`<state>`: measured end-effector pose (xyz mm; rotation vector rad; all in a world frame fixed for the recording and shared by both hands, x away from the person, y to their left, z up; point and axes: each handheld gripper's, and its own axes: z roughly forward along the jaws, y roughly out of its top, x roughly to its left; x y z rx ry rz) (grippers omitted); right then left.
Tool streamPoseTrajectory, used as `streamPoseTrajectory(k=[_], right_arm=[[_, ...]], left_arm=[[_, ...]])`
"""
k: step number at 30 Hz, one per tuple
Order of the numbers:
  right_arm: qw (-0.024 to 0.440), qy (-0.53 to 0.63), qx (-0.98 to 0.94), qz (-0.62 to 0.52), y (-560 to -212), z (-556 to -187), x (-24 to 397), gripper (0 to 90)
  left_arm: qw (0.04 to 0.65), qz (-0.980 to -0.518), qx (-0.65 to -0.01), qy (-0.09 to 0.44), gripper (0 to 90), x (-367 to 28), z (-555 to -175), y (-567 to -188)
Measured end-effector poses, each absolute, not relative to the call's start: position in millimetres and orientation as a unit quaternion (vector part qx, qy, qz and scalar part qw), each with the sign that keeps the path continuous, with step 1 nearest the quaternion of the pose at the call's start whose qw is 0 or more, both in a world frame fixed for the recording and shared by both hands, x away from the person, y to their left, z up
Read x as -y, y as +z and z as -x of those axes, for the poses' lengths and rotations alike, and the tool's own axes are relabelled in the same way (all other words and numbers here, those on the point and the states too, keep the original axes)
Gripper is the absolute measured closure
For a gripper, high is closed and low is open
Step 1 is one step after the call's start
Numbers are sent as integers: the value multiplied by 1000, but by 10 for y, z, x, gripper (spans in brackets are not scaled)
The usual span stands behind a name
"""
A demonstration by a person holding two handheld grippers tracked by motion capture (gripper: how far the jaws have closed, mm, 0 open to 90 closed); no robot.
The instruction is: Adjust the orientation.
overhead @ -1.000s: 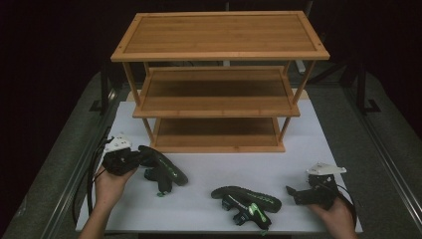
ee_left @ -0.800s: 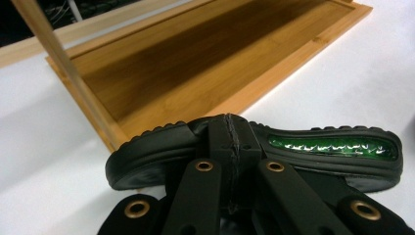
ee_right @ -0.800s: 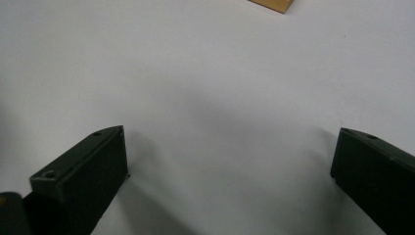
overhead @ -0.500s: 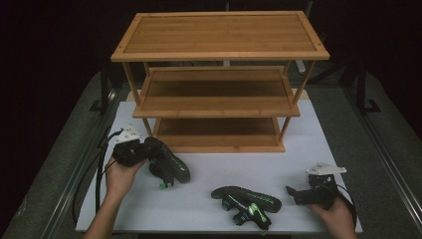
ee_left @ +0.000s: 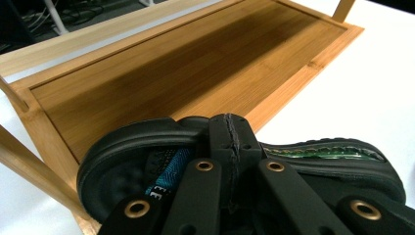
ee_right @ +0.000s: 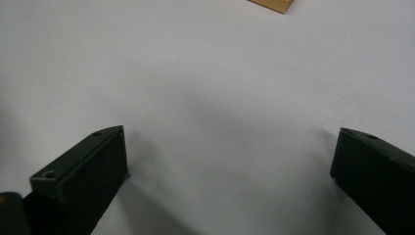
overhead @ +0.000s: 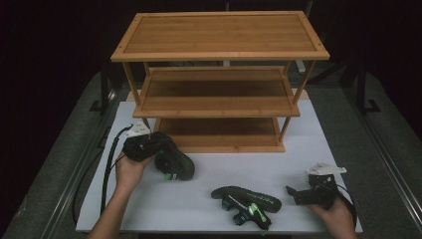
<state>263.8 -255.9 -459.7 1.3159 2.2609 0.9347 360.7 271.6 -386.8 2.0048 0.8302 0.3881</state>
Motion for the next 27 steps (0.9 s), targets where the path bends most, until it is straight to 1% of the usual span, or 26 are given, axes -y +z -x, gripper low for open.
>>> streamPoseTrajectory(k=[5, 13, 22, 25, 26, 27], right_arm=[[181, 331, -800, -466, -4597, -2637, 2558, 0], [181, 331, -800, -466, -4598, -2637, 2558, 0], [181, 331, -801, -466, -4598, -2637, 2559, 0], [181, 331, -800, -467, -4597, -2636, 2557, 0], [181, 331, -800, -466, -4597, -2636, 2558, 0], [180, 331, -800, -467, -4596, -2636, 2557, 0]], left_arm=[[468, -803, -333, 161, 900, -2743, -3589, -3821], [465, -804, -335, 159, 900, -2774, -3576, -3812], [468, -814, -314, 138, 900, -2646, -3415, -3750], [474, -816, -307, 124, 900, -2599, -3361, -3729], [477, -815, -306, 123, 881, -2584, -3347, -3723], [478, -815, -307, 118, 834, -2567, -3342, -3718]])
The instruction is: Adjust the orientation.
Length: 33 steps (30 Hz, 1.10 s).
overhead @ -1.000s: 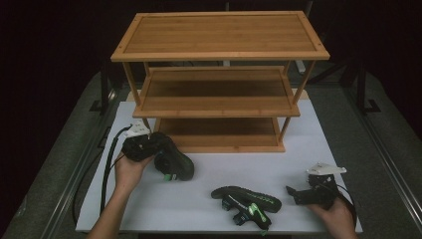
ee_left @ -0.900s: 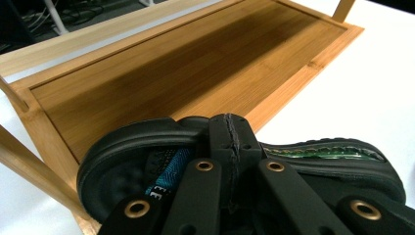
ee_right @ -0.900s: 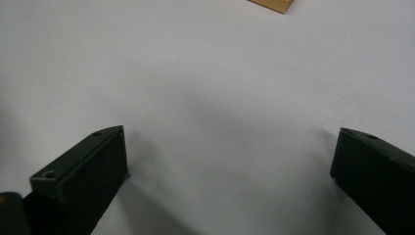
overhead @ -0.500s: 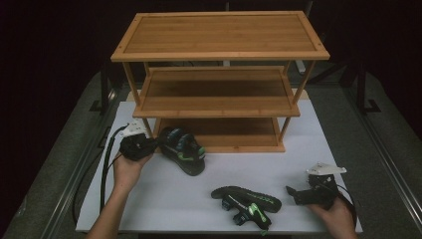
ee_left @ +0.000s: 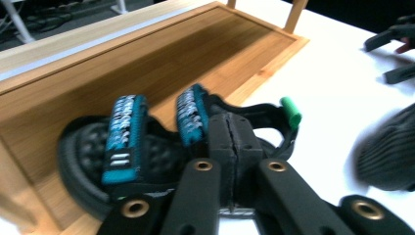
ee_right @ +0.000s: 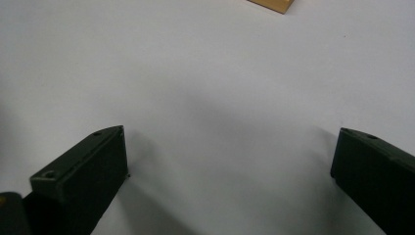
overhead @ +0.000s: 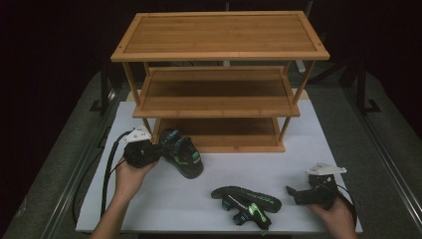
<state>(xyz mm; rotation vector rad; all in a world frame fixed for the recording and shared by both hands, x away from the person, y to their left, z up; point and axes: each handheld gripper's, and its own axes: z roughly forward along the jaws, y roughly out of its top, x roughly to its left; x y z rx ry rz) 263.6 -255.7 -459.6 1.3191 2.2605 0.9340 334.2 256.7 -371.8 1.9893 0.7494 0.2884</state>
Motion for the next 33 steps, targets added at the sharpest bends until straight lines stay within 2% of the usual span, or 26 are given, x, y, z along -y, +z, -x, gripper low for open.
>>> streamPoseTrajectory(k=[1, 7, 10, 16, 21, 25, 27, 33], right_arm=[[180, 331, -800, -466, -4597, -2637, 2558, 0], [180, 330, -800, -466, -4596, -2637, 2558, 0], [180, 330, -801, -466, -4596, -2637, 2558, 0], [181, 331, -801, -466, -4598, -2637, 2559, 0], [181, 330, -801, -465, -4597, -2637, 2559, 0], [181, 331, -801, -466, -4597, -2637, 2559, 0], [181, 331, -801, -466, -4597, -2637, 2559, 0], [181, 331, -800, -467, -4597, -2635, 2558, 0]], left_arm=[[478, -816, -305, 114, 791, -2551, -3338, -3713], [478, -825, -285, 94, 662, -2389, -3320, -3722], [476, -828, -282, 84, 554, -2297, -3327, -3735], [464, -840, -271, 75, 522, -2131, -3350, -3781], [451, -848, -270, 70, 591, -2052, -3392, -3850], [449, -850, -266, 69, 778, -2019, -3409, -3881], [448, -852, -263, 70, 834, -2001, -3409, -3878], [439, -858, -258, 74, 854, -2017, -3376, -3835]])
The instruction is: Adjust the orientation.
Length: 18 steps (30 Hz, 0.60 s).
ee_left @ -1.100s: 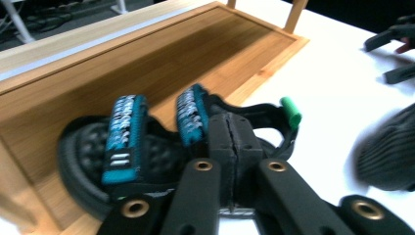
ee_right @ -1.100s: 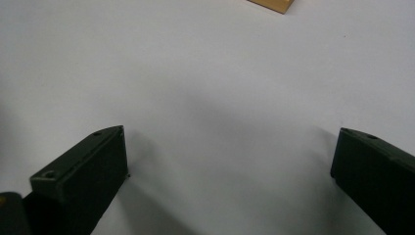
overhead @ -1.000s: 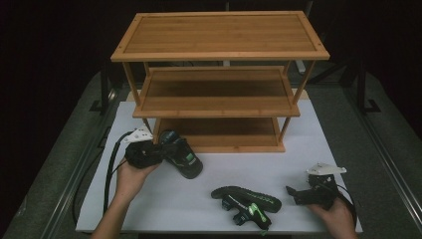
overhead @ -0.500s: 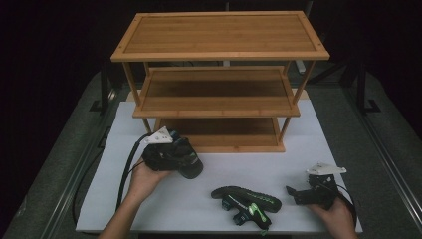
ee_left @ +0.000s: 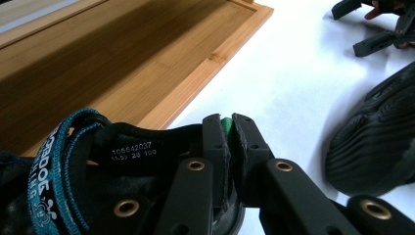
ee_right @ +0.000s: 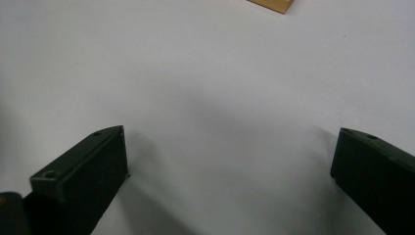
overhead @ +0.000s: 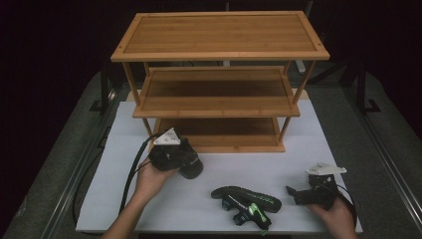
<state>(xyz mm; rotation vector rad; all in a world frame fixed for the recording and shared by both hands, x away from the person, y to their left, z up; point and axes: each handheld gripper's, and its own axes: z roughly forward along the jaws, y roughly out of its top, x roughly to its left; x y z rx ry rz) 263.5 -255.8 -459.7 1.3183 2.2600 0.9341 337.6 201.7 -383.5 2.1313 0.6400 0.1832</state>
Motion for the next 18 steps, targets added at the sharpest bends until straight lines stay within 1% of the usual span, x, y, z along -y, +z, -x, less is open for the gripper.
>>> streamPoseTrajectory(k=[10, 18], right_arm=[[180, 331, -800, -467, -4596, -2634, 2556, 0], [181, 331, -800, -466, -4597, -2636, 2558, 0]], left_arm=[[435, -866, -236, 67, 853, -2158, -3236, -3780], [431, -870, -232, 58, 853, -2312, -3092, -3768]])
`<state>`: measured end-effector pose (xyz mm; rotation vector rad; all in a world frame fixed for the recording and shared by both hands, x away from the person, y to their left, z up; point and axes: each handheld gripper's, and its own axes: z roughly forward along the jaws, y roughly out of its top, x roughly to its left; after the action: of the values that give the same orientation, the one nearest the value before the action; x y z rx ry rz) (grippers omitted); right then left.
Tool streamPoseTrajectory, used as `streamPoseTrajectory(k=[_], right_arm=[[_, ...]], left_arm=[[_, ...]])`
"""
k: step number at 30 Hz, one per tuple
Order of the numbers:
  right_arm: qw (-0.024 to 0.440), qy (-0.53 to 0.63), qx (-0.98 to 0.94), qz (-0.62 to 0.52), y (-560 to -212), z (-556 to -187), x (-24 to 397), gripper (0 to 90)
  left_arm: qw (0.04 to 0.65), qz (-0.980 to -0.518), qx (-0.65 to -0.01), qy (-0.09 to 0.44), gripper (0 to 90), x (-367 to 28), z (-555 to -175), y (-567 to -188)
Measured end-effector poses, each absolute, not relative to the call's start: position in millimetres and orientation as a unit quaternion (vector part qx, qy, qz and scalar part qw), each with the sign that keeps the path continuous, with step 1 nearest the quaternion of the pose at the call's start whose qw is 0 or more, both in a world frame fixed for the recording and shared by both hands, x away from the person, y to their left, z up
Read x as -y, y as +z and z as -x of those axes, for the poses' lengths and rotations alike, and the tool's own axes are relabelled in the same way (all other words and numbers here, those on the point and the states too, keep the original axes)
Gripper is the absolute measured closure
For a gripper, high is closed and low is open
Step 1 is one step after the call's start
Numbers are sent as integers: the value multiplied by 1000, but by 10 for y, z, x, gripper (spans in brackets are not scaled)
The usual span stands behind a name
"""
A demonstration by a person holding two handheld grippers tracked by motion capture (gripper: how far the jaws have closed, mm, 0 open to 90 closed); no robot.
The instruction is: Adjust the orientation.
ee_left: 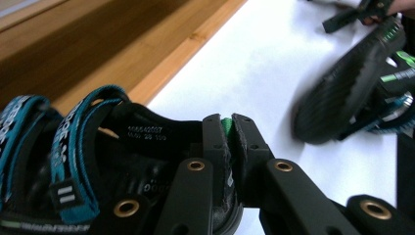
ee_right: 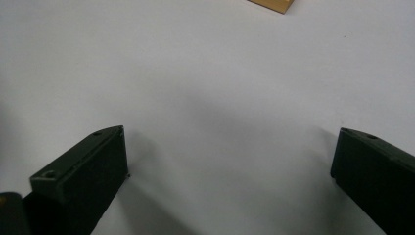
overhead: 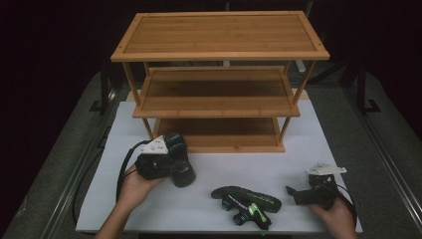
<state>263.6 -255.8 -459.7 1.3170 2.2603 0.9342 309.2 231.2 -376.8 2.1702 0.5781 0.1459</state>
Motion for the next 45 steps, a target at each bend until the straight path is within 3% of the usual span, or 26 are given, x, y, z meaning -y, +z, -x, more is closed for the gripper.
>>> streamPoseTrajectory(k=[18, 23, 34, 45], right_arm=[[181, 330, -801, -466, -4598, -2637, 2558, 0], [181, 330, -801, -466, -4597, -2637, 2558, 0], [181, 331, -800, -466, -4597, -2637, 2558, 0], [181, 330, -800, -467, -4597, -2635, 2558, 0]], left_arm=[[434, -868, -237, 44, 847, -2726, -2710, -3774], [456, -857, -237, 40, 669, -2740, -2793, -3706], [443, -862, -238, 61, 589, -2635, -3254, -3689], [430, -875, -222, 28, 572, -2628, -3456, -3948]])
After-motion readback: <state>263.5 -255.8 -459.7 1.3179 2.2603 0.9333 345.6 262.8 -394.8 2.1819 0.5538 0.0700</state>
